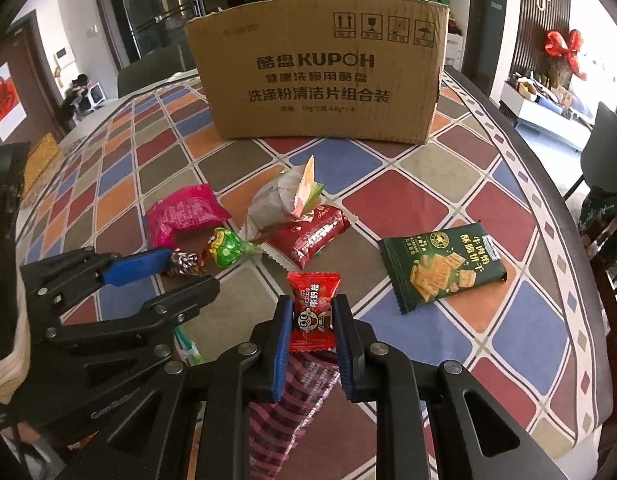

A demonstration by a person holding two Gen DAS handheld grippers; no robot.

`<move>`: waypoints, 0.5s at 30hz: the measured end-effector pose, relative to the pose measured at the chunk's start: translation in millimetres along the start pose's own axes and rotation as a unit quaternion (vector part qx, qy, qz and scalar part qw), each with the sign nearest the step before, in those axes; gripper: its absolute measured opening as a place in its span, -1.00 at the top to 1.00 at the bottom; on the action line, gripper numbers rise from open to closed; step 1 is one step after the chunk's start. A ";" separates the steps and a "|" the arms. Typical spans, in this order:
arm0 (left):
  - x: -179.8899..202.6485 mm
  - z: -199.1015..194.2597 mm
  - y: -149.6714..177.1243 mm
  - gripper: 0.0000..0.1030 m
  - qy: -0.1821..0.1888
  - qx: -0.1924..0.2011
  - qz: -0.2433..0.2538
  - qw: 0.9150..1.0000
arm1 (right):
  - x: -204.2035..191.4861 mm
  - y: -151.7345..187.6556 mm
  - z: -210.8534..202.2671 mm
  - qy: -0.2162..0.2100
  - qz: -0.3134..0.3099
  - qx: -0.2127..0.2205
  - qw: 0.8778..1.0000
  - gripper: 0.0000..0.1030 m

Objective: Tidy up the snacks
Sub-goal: 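Grasp the red-wrapped candy with the right tool while the left tool grasps a foil-wrapped sweet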

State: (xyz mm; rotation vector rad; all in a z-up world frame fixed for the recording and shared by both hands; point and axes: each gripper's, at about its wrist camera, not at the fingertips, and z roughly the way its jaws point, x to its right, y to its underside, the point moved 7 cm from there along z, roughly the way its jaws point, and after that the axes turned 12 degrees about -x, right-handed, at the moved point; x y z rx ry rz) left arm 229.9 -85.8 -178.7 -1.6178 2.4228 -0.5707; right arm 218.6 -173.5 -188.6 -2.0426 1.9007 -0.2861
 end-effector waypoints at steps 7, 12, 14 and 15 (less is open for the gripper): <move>-0.1 -1.5 -2.2 0.46 0.011 0.005 -0.002 1.000 | -2.1 -1.6 0.7 -0.003 0.000 0.000 1.000 0.58; 1.4 -11.2 -0.5 0.46 0.014 0.012 -0.009 1.000 | -2.4 -1.4 -0.9 -0.007 0.000 0.001 1.000 0.58; 1.0 -16.4 -0.2 0.46 0.014 0.016 -0.016 1.000 | -2.4 -0.9 -2.9 -0.008 0.000 0.003 1.000 0.58; 1.3 -18.5 -0.5 0.46 0.013 0.017 -0.017 1.000 | -2.4 -0.7 -4.4 -0.008 -0.001 0.004 1.000 0.58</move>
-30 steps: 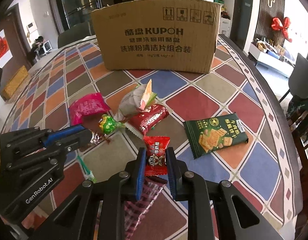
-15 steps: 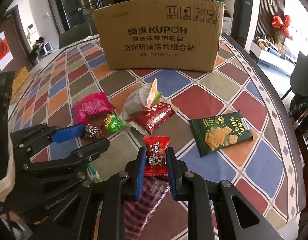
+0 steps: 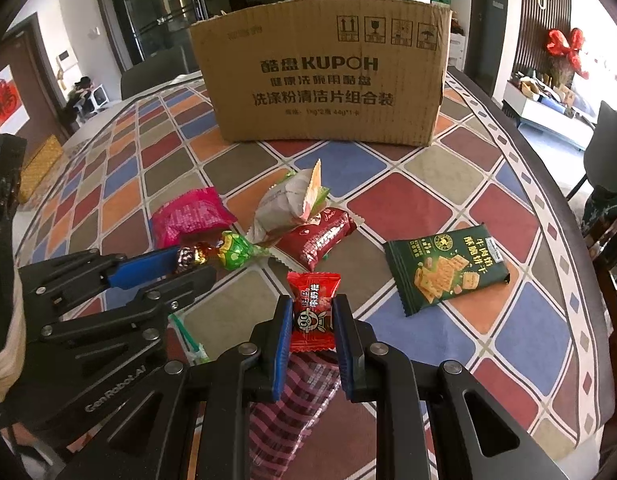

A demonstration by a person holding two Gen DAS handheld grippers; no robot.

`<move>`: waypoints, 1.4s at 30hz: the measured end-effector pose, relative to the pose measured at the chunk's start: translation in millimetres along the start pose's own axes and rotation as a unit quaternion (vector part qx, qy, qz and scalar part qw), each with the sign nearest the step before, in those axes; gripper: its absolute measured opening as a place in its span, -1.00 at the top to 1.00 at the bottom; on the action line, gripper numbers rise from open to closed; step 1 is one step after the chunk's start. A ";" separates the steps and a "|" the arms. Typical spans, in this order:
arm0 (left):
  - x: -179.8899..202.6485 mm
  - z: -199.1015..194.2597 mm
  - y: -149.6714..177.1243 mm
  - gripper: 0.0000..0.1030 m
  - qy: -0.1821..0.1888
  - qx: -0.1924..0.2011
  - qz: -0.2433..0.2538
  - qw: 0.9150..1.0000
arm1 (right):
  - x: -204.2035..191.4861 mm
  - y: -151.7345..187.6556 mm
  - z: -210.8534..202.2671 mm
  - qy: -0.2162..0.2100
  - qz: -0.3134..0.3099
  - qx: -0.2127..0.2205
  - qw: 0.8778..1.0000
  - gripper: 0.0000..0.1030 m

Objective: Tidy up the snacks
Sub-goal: 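Grasp the red-wrapped candy with the right tool while the left tool grasps a foil-wrapped sweet, then carry both sweets into the cardboard box and open both tools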

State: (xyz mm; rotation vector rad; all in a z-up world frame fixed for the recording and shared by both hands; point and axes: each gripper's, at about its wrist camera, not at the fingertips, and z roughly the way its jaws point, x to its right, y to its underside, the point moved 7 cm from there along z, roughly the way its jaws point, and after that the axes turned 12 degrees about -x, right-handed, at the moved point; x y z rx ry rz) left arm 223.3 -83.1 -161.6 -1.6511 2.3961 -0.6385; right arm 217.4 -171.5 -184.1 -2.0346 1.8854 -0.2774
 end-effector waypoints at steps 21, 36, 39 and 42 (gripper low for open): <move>12.9 -91.8 -44.4 0.46 -0.013 0.107 0.001 0.994 | 3.5 -31.7 -79.1 -0.004 -0.007 0.099 0.995 0.58; -0.3 -133.4 -131.6 0.46 -0.031 0.173 -0.001 0.984 | 15.7 -120.1 -128.1 0.011 -0.013 0.184 0.983 0.58; -3.6 -138.2 -147.8 0.46 -0.034 0.178 0.000 0.983 | 17.9 -138.3 -136.9 0.017 -0.016 0.195 0.981 0.58; -8.3 -142.1 -162.6 0.46 -0.034 0.182 -0.003 0.983 | 18.2 -155.2 -142.2 0.020 -0.018 0.198 0.980 0.58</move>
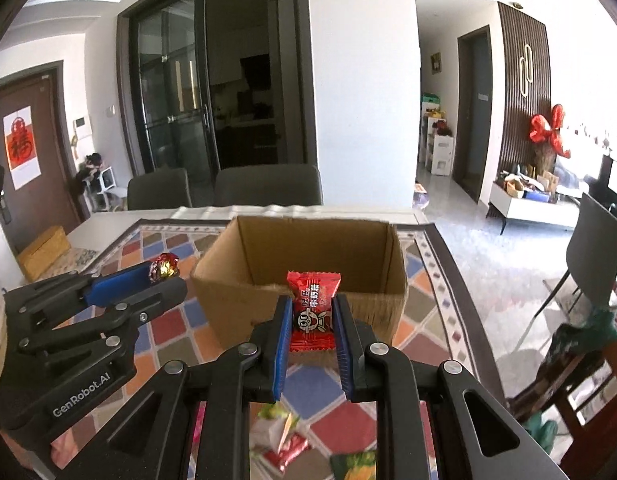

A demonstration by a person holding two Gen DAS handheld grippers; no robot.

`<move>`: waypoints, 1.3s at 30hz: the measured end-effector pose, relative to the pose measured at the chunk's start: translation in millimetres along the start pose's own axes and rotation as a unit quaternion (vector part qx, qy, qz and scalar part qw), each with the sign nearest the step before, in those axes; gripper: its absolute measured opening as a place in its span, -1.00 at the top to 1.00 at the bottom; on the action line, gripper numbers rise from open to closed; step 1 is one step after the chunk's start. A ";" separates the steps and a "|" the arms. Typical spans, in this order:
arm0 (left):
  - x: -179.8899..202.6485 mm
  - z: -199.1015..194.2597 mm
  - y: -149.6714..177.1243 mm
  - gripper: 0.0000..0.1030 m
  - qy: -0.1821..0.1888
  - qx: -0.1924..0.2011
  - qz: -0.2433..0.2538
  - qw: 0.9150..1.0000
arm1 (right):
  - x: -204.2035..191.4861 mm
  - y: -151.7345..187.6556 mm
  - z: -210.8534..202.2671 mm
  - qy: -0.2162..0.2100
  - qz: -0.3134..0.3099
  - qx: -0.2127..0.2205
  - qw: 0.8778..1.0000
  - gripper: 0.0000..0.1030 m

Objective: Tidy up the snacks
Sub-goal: 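Carry both sweets into the cardboard box and open both tools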

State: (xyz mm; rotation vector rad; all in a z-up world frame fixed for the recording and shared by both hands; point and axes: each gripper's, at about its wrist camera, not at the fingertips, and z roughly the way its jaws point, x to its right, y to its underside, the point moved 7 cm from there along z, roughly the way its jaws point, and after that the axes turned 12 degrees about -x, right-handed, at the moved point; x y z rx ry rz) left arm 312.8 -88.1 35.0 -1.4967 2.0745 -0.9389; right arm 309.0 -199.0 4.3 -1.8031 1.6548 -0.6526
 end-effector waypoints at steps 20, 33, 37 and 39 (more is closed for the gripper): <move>-30.1 61.3 -63.2 0.46 -0.003 -0.063 -0.007 0.998 | 10.9 -70.0 68.2 -0.015 0.015 -0.077 0.997 0.58; -35.8 91.4 -57.0 0.12 -0.024 -0.111 0.005 0.994 | 22.3 -61.8 103.3 0.002 0.034 -0.124 0.992 0.24; -36.2 77.7 -52.6 0.00 -0.025 -0.094 0.002 0.995 | 25.4 -57.3 98.3 0.001 0.039 -0.122 0.992 0.23; -33.6 68.2 -49.5 0.00 -0.024 -0.085 0.004 0.996 | 25.5 -53.9 91.2 -0.003 0.043 -0.117 0.992 0.23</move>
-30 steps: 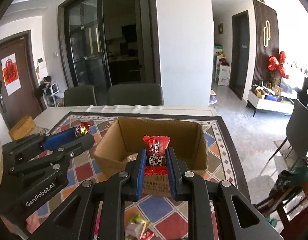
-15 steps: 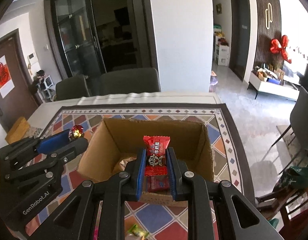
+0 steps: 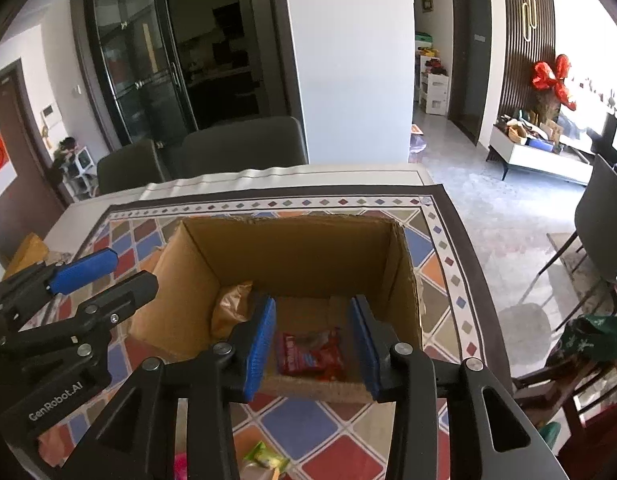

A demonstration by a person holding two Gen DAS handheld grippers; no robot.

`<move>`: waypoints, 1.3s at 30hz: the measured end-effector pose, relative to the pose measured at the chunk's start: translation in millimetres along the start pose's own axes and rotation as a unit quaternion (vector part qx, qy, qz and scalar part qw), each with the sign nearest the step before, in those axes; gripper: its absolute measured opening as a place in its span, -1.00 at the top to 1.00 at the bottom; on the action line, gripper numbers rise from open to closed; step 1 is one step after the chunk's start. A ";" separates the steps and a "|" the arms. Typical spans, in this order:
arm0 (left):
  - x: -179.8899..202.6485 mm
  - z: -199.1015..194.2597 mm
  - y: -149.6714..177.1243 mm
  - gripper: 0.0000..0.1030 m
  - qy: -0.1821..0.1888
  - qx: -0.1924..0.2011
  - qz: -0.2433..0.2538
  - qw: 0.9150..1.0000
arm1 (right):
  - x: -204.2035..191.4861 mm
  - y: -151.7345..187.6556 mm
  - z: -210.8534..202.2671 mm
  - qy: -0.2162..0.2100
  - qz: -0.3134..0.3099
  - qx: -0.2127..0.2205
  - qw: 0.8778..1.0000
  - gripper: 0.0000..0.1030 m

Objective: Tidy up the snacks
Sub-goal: 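Carry both sweets into the cardboard box and open both tools, then move both tools back toward the snacks beside the box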

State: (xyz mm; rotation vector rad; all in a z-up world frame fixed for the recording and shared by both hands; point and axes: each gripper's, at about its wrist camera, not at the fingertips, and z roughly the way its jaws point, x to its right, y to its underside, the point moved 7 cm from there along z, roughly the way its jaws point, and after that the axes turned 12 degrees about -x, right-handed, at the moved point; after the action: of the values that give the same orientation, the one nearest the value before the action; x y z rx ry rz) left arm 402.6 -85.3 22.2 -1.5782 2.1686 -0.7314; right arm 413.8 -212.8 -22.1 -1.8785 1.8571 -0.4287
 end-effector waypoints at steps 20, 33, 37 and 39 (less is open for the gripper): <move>9.0 -74.0 67.3 -0.36 0.002 0.065 0.002 0.998 | -23.3 71.9 -62.9 -0.015 -0.009 0.061 0.998 0.08; 4.3 -73.4 133.5 -0.66 -0.033 0.048 0.011 0.998 | -39.4 138.1 -43.1 -0.020 -0.011 0.020 1.000 -0.05; 2.9 -62.3 149.8 -0.66 -0.035 0.031 0.013 0.999 | -40.5 153.5 -33.5 -0.019 -0.006 0.006 1.000 -0.05; 2.6 -55.5 156.5 -0.66 -0.033 0.020 0.014 0.999 | -41.7 160.1 -25.5 -0.017 -0.008 -0.007 1.000 -0.05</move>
State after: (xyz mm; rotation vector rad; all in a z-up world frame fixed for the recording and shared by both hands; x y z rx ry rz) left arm 250.9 -38.9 -26.9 -1.5280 2.1118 -0.6998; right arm 262.6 -171.1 -80.6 -1.8986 1.8282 -0.3878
